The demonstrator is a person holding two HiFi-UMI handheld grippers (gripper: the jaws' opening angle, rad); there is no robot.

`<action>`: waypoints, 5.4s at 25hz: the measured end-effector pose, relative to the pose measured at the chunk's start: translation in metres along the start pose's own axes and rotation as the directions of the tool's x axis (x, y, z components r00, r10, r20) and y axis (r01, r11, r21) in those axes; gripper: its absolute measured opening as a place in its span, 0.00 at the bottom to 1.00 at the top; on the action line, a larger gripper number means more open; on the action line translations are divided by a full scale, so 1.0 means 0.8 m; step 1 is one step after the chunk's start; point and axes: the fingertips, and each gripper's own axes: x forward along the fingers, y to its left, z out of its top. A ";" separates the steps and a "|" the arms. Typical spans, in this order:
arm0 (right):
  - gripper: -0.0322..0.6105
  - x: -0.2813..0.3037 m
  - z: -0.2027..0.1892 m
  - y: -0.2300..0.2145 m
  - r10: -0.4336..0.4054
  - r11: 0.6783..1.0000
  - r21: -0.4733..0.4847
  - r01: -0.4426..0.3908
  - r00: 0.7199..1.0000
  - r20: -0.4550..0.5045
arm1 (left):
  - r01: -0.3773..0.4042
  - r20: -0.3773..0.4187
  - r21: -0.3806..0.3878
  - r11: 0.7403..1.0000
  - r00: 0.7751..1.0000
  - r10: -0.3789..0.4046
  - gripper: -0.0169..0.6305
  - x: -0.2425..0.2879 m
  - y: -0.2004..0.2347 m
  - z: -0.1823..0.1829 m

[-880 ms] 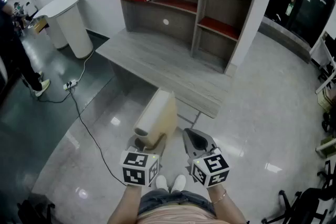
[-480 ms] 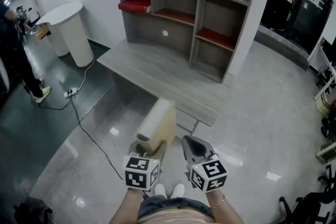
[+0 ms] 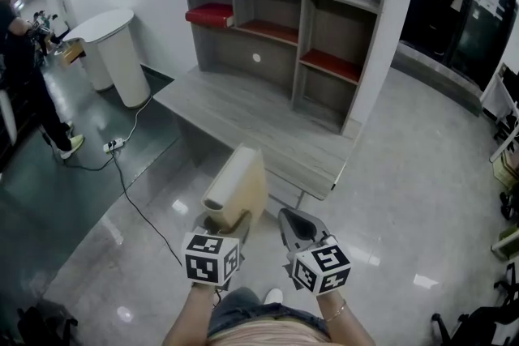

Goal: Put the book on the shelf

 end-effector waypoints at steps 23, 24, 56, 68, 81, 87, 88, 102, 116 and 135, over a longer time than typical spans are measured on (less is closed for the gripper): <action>0.06 0.072 0.020 -0.053 0.010 1.000 0.020 -0.010 1.000 -0.008 | -0.043 0.012 -0.031 0.999 0.999 0.044 0.37 0.071 0.054 0.052; 0.06 0.082 0.021 -0.057 0.006 1.000 0.021 -0.006 1.000 -0.013 | -0.038 0.008 -0.033 0.999 0.999 0.038 0.37 0.080 0.060 0.056; 0.06 0.448 0.080 -0.148 -0.179 0.981 0.053 0.184 0.980 -0.091 | 0.112 -0.041 0.021 0.994 0.993 -0.111 0.37 0.347 0.310 0.185; 0.06 0.521 0.095 -0.212 -0.194 0.979 0.036 0.199 0.975 -0.110 | 0.093 -0.040 0.010 0.996 0.995 -0.093 0.37 0.432 0.348 0.218; 0.06 0.609 0.090 -0.291 -0.142 0.988 0.036 0.152 0.971 -0.190 | 0.072 -0.039 0.029 0.997 0.997 -0.071 0.37 0.562 0.365 0.258; 0.06 0.636 0.086 -0.322 -0.140 0.986 0.058 0.155 0.968 -0.207 | 0.069 -0.039 0.062 0.996 0.997 -0.067 0.37 0.615 0.375 0.271; 0.06 0.639 0.085 -0.327 -0.141 0.985 0.065 0.158 0.968 -0.207 | 0.072 -0.041 0.064 0.995 0.997 -0.070 0.37 0.622 0.375 0.274; 0.06 0.673 0.056 -0.389 -0.154 0.976 0.105 0.189 0.949 -0.274 | 0.075 -0.052 0.055 0.996 0.996 -0.073 0.37 0.707 0.376 0.282; 0.06 0.701 0.029 -0.406 -0.171 0.966 0.132 0.221 0.934 -0.313 | 0.085 -0.023 0.068 0.994 0.996 -0.083 0.37 0.754 0.378 0.294; 0.06 0.696 0.019 -0.420 -0.185 0.960 0.139 0.242 0.924 -0.336 | 0.071 0.016 0.136 0.988 0.997 -0.074 0.37 0.778 0.370 0.298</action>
